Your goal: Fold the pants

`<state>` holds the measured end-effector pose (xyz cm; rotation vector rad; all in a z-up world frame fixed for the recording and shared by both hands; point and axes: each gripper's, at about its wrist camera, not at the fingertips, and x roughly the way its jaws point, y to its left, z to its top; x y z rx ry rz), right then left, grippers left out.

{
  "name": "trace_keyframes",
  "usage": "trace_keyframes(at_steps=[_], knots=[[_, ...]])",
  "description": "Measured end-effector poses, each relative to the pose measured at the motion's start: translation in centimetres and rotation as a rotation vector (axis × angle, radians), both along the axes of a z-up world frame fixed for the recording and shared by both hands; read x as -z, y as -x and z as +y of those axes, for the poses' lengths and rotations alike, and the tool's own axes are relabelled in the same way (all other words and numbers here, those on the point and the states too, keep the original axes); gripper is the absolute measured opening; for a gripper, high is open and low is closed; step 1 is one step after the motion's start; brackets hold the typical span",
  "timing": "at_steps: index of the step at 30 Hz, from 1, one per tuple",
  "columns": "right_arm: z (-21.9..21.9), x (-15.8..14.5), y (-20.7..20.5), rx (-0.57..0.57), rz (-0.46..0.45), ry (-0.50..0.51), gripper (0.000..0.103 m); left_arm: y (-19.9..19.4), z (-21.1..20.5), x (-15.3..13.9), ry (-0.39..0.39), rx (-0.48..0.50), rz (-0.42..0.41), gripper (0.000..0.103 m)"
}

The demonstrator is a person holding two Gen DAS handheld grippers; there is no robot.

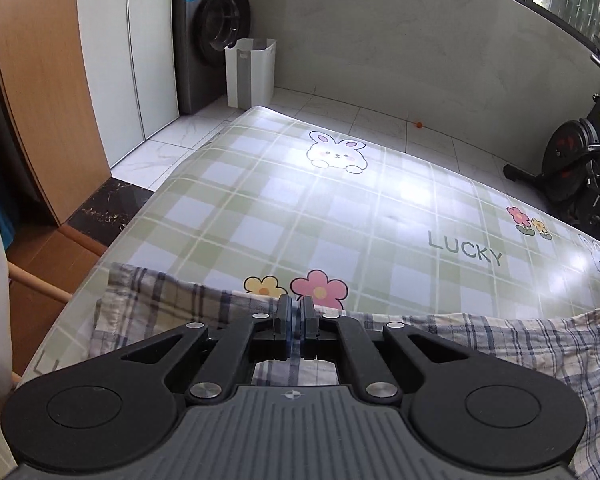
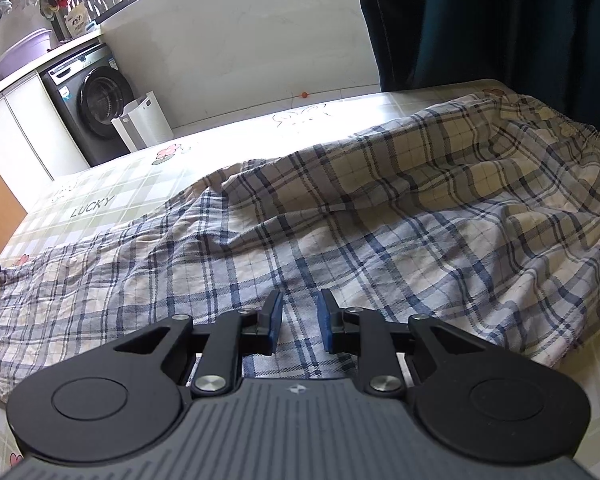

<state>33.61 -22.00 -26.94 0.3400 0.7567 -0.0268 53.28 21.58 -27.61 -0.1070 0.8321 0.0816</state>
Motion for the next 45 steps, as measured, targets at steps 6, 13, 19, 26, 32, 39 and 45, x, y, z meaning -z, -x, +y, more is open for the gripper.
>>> trace_keyframes(at_steps=[6,13,19,26,32,39,45], knots=[[-0.9,-1.5,-0.1,-0.002,-0.052,0.071,0.028,3.6,0.4,0.1,0.035,-0.014,0.005,0.017],[-4.7,-3.0,-1.9,0.023,-0.074,0.199,0.029,6.7,-1.2,-0.4,0.143,-0.139,0.000,0.027],[-8.9,-4.1,-3.7,0.067,-0.102,0.224,0.029,6.3,-5.5,0.0,0.252,-0.136,-0.008,0.028],[-12.1,-4.6,-10.3,0.080,-0.078,0.240,0.035,4.4,-8.5,2.4,0.194,-0.182,0.006,0.028],[-14.1,-0.3,-14.5,0.146,0.110,0.207,0.046,3.6,-8.7,3.7,0.169,-0.208,0.014,0.027],[-14.6,-0.5,-14.7,0.217,0.005,0.258,0.006,3.4,-8.7,4.1,0.156,-0.207,0.000,0.027],[-15.2,0.1,-15.4,0.281,-0.007,0.258,0.006,3.9,-8.7,3.6,0.159,-0.205,-0.004,0.027]])
